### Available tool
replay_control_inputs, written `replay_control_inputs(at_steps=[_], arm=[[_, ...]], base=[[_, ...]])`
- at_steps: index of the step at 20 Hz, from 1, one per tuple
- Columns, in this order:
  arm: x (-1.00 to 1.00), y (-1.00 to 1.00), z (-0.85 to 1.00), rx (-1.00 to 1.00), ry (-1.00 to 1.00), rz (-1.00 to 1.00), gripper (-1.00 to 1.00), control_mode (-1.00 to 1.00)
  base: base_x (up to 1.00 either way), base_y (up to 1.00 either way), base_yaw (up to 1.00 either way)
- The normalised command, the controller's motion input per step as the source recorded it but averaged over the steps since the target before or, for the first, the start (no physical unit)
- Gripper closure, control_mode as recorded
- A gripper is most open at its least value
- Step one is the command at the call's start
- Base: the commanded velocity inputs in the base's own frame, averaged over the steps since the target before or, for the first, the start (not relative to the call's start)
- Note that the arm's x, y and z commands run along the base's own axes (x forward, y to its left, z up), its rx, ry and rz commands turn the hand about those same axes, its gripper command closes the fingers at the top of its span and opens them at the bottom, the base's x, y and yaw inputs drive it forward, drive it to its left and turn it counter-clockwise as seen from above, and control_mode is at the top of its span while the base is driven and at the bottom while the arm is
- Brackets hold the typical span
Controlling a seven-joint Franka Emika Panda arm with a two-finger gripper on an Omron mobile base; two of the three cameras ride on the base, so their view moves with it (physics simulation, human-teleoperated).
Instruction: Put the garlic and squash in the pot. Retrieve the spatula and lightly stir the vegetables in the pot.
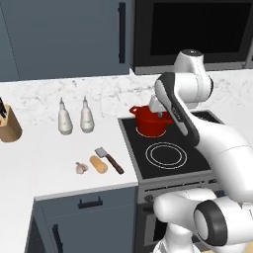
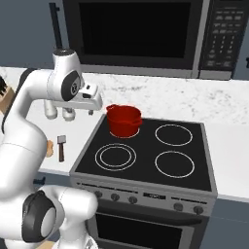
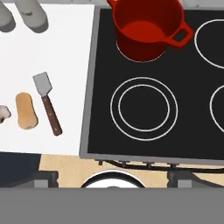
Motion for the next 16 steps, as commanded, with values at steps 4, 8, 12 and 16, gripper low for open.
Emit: replay_control_inputs(at_steps=[4, 8, 12, 16], arm=[[0.00, 0.00, 0.00, 0.00, 0.00, 0.00, -1.00, 1.00], [0.00, 0.00, 0.00, 0.00, 0.00, 0.00, -1.00, 1.00], [0.00, 0.00, 0.00, 0.00, 0.00, 0.00, -1.00, 1.00], [0.14, 0.26, -0.03, -0.01, 0.00, 0.00, -1.00, -1.00]], base=[[0.53, 0.39, 0.00], [0.73, 0.43, 0.00], [0.63, 0.43, 0.00], [0.12, 0.10, 0.00]])
